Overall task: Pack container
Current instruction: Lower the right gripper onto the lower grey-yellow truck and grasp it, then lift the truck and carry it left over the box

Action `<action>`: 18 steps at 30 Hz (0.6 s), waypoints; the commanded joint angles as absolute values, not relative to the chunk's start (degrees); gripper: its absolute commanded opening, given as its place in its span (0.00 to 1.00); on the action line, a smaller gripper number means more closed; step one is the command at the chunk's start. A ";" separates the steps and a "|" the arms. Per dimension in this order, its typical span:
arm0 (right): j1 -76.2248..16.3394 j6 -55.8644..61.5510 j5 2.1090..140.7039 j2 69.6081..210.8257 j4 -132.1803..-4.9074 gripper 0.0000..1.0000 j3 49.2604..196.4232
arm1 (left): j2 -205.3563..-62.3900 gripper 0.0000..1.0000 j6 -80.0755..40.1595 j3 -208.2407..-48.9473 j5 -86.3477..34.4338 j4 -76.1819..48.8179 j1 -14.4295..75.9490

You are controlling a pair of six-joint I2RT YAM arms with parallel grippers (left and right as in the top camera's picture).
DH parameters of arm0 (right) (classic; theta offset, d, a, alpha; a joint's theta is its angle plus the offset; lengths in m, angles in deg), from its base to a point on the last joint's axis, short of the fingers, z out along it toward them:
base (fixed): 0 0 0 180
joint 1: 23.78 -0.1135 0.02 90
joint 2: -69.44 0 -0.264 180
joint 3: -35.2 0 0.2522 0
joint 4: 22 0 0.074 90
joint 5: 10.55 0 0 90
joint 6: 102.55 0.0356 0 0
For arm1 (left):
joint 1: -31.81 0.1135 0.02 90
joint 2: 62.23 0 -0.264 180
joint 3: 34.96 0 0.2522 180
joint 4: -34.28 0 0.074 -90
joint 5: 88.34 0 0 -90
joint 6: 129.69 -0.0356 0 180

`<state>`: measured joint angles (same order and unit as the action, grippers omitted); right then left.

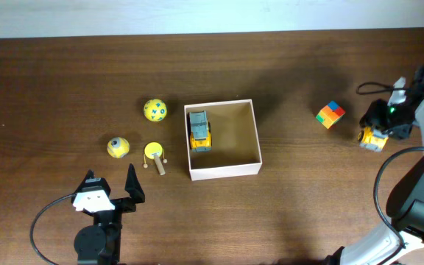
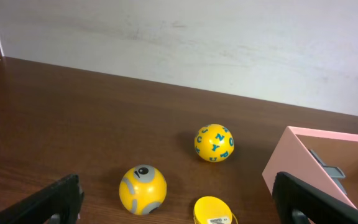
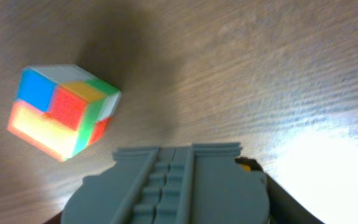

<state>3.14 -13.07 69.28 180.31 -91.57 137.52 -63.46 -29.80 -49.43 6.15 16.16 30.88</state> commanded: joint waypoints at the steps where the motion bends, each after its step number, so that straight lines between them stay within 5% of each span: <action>1: 2.26 -16.50 63.64 179.96 -95.50 0.54 145.06 | -63.22 0.99 -30.74 -49.25 5.52 15.97 31.23; 18: -22.68 -22.16 58.00 179.96 -103.07 0.54 159.55 | -63.22 0.99 -30.74 -49.25 5.52 15.97 31.23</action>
<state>-17.84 -21.00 59.77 180.31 -103.61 158.04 -63.46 -29.80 -49.43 6.15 16.16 30.88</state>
